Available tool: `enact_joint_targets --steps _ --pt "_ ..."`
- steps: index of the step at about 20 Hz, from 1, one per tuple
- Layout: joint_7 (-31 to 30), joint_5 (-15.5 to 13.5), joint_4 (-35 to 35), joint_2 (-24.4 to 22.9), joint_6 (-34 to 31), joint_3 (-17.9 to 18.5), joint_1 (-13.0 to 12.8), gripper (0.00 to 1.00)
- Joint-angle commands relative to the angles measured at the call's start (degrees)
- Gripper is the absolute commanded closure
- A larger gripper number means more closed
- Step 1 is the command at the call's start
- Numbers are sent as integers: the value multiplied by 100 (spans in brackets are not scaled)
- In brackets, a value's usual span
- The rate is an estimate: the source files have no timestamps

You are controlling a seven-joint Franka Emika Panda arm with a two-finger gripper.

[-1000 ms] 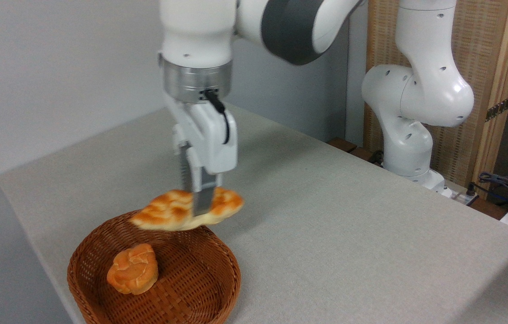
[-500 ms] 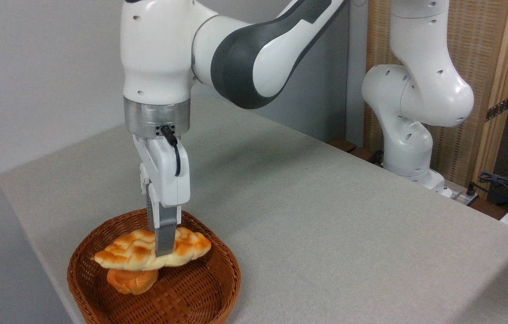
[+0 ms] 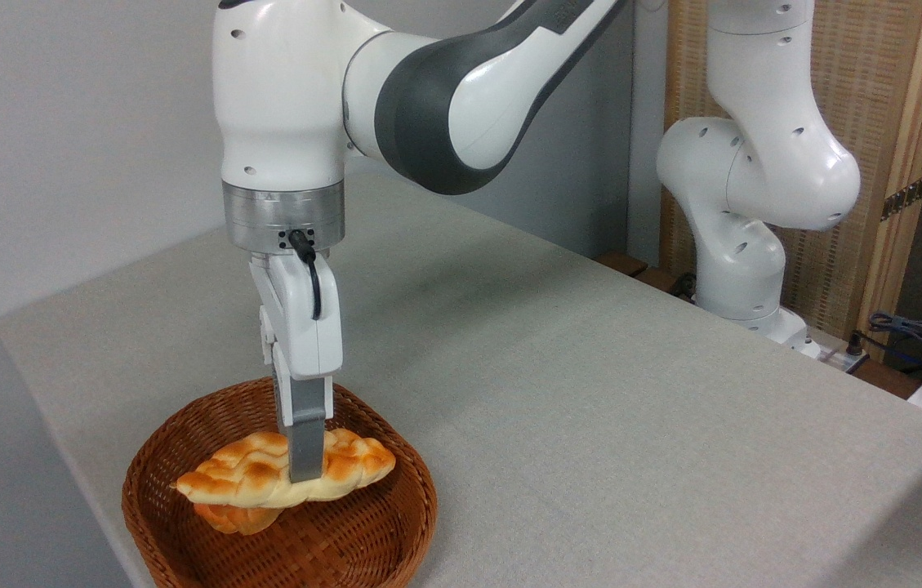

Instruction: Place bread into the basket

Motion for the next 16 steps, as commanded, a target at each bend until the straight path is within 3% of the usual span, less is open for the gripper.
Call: enact_joint_targets --steps 1,7,11,13,16 --pt "16 78 61 -2 26 42 -25 0" --pt "7 34 70 -20 26 60 -25 0" --pt "-54 -474 228 -256 -201 112 -7 0" --pt "-456 -817 464 -336 -770 156 2 0" --pt "-1221 -871 1036 -424 -1991 209 2 0"
